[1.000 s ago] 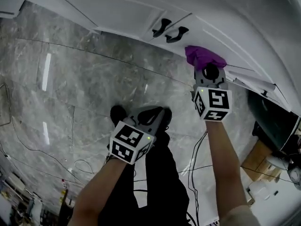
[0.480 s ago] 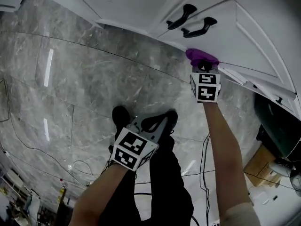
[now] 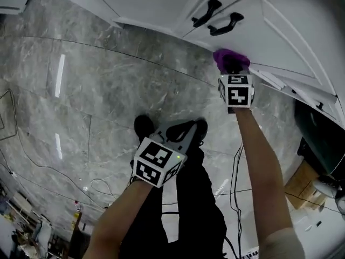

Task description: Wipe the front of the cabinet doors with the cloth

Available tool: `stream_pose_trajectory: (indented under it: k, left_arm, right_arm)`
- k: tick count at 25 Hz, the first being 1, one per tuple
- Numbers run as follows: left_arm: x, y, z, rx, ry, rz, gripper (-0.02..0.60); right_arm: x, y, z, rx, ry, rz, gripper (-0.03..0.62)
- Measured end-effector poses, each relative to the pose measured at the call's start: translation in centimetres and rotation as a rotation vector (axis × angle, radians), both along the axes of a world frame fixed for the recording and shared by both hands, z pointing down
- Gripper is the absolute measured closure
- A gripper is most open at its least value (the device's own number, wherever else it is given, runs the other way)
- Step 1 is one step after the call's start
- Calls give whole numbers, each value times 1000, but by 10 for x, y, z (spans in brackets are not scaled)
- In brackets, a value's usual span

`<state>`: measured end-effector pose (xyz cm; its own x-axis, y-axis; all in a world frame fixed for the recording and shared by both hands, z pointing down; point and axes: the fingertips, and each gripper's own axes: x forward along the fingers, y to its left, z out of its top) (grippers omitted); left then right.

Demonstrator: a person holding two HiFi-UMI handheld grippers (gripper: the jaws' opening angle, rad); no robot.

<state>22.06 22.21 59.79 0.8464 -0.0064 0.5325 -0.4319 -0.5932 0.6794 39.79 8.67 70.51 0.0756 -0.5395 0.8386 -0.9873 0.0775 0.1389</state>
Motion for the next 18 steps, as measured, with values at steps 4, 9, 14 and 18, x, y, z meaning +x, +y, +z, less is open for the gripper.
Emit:
stream_pose_trajectory:
  k: [4, 9, 14, 18]
  left_arm:
    - [-5, -22, -22, 23, 7, -28, 560]
    - [-18, -37, -53, 69, 1, -6, 561]
    - [-25, -44, -76, 86, 19, -8, 561]
    - [-25, -42, -81, 85, 31, -12, 560]
  right_arm:
    - [-37, -7, -120, 264, -163, 70, 531]
    - [-64, -3, -270, 555, -222, 82, 531]
    - [-91, -22, -379, 734, -166, -50, 531]
    - [-93, -54, -386, 740, -102, -78, 530]
